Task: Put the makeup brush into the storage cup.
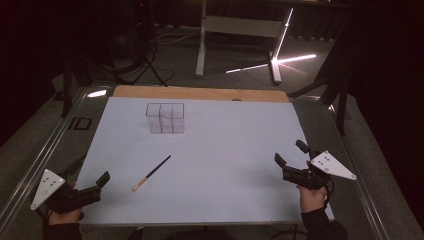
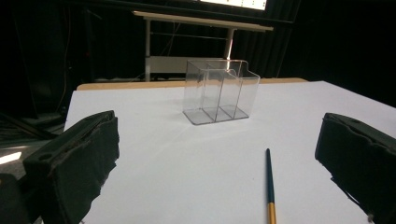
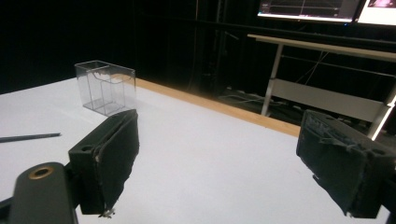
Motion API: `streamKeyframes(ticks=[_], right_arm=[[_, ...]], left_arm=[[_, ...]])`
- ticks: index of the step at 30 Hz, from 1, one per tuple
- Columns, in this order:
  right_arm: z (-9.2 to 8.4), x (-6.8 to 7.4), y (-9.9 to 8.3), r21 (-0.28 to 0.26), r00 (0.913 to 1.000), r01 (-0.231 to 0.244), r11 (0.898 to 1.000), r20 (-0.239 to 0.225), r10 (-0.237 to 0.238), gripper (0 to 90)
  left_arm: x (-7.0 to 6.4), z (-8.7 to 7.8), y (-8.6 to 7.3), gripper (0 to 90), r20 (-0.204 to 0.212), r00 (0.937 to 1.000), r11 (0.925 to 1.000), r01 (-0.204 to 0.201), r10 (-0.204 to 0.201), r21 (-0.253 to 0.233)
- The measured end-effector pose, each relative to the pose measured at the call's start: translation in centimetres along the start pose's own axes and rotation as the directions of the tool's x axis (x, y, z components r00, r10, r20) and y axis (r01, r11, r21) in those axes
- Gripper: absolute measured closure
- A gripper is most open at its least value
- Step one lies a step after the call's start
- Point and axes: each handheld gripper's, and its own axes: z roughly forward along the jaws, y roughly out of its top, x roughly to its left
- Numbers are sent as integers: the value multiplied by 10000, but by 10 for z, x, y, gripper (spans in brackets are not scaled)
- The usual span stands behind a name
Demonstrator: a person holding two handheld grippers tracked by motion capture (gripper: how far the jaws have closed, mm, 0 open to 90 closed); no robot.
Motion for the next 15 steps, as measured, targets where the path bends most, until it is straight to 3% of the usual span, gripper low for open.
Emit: streamKeyframes(ticks=[6,15], right_arm=[[-1,1,0,-35,10000,16,10000,-8,-16,129],[-2,3,2,-135,10000,16,9999,8,-16,128]], left_arm=[[0,0,1,0,47,10000,9998,65,-66,166],[-15,-3,27,0,308,9995,9954,30,-60,960]])
